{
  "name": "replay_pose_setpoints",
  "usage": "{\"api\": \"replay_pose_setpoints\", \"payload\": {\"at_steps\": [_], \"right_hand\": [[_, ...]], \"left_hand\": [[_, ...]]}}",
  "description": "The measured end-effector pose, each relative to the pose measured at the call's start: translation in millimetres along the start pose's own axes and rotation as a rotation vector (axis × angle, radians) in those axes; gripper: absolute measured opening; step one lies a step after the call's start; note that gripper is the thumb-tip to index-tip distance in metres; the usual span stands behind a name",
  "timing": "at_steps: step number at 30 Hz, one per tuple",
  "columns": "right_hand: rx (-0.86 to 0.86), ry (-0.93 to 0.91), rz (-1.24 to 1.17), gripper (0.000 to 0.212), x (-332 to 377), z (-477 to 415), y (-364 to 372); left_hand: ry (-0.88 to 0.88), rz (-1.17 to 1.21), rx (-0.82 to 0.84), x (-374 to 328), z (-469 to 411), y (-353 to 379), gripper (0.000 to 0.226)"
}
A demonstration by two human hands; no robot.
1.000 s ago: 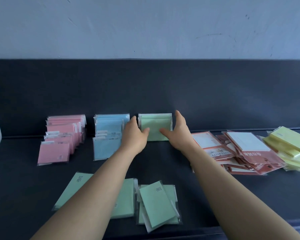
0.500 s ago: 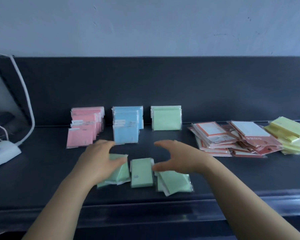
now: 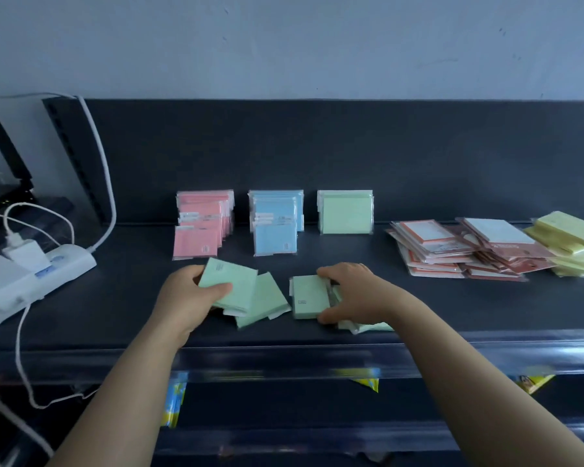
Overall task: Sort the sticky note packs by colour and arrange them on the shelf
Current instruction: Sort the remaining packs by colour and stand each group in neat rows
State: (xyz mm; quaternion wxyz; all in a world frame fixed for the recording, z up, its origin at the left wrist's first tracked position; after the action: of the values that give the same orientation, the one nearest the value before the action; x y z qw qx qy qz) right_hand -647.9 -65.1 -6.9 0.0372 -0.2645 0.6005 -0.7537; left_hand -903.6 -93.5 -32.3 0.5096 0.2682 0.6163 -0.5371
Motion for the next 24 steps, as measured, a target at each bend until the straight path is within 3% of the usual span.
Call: {"api": "replay_pose_setpoints", "payload": {"at_steps": [7,13,18,24], "right_hand": [[0.009,-0.159,0.000,0.080,37,-17,7],[0.115,-0.141,-0.008,0.084,56,-34,9],[0.111,-0.125,0.018,0.092,59,-43,11],[0.149,-0.112,-0.006,0.096,61,-51,12]], "left_hand": [[-0.077,0.056,-0.167,16,1,-32,0.018],[0.019,-0.049,-0.132,14,13,-39,0.019],[0.006,0.177,-0.030,9,15,-47,0.029],[-0.011,0.274,0.017,14,16,-48,0.037]]}}
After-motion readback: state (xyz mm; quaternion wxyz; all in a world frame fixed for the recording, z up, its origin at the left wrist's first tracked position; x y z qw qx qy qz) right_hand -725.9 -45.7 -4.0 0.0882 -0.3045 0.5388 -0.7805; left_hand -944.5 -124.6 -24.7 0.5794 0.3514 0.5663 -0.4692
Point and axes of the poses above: each hand's wrist, its own z-axis away from the middle knuckle, its own y-axis out of the palm, x = y × z, the point moved 1 cm from there along -z, towards the middle knuckle, and after that the axes turned 2 degrees about -y, right-handed, at the moved point
